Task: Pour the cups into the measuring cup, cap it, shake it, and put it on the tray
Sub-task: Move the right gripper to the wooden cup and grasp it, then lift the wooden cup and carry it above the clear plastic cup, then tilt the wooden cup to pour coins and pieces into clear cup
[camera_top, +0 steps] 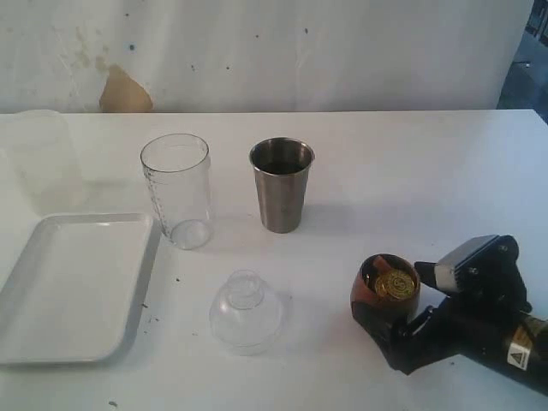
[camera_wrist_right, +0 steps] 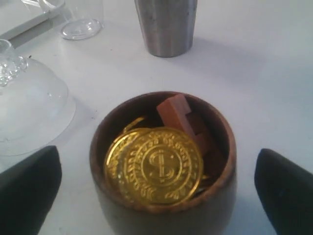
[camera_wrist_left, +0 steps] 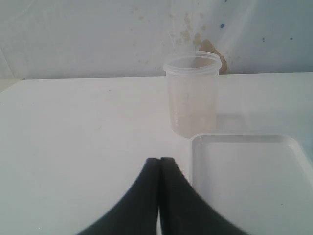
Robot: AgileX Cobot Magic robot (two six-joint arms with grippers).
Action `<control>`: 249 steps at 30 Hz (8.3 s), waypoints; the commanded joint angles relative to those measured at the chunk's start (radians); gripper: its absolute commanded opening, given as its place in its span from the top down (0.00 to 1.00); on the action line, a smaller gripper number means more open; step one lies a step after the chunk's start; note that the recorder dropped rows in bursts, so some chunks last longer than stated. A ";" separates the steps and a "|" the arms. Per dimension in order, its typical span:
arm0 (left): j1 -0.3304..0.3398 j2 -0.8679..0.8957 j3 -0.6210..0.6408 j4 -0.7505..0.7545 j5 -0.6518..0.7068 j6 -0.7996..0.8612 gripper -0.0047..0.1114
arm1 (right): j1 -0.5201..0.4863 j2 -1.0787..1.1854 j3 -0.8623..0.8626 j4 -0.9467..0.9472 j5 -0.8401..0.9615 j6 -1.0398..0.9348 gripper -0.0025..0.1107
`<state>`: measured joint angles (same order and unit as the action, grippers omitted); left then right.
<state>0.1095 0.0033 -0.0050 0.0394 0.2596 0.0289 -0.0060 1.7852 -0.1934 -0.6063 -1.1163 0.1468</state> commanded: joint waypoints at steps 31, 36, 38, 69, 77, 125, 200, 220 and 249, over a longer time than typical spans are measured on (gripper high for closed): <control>-0.001 -0.003 0.005 0.005 -0.012 -0.001 0.96 | -0.001 0.265 -0.205 -0.077 -0.105 -0.011 0.06; -0.001 -0.003 0.005 0.005 -0.012 -0.001 0.96 | -0.001 0.258 -0.204 -0.094 -0.105 -0.011 0.06; -0.001 -0.003 0.005 0.005 -0.012 -0.001 0.96 | -0.001 0.248 -0.204 -0.116 -0.105 -0.011 0.06; -0.001 -0.003 0.005 0.005 -0.012 -0.001 0.96 | -0.001 0.307 -0.216 -0.129 -0.105 -0.006 0.06; -0.001 -0.003 0.005 0.005 -0.012 -0.001 0.96 | -0.001 0.323 -0.228 -0.127 -0.105 -0.006 0.06; -0.001 -0.003 0.005 0.005 -0.012 -0.001 0.96 | 0.350 0.122 -1.143 -0.211 0.764 0.459 0.98; -0.001 -0.003 0.005 0.005 -0.012 -0.001 0.96 | 0.417 0.371 -1.446 -0.309 0.693 -0.540 0.98; -0.001 -0.003 0.005 0.005 -0.012 -0.001 0.96 | 0.417 0.371 -1.446 -0.309 0.695 -0.618 0.98; -0.001 -0.003 0.005 0.005 -0.012 -0.001 0.96 | 0.425 0.371 -1.446 -0.315 0.658 -0.919 0.98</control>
<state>0.1095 0.0033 -0.0050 0.0394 0.2596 0.0289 0.4113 2.1650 -1.6322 -0.9260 -0.4284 -0.7398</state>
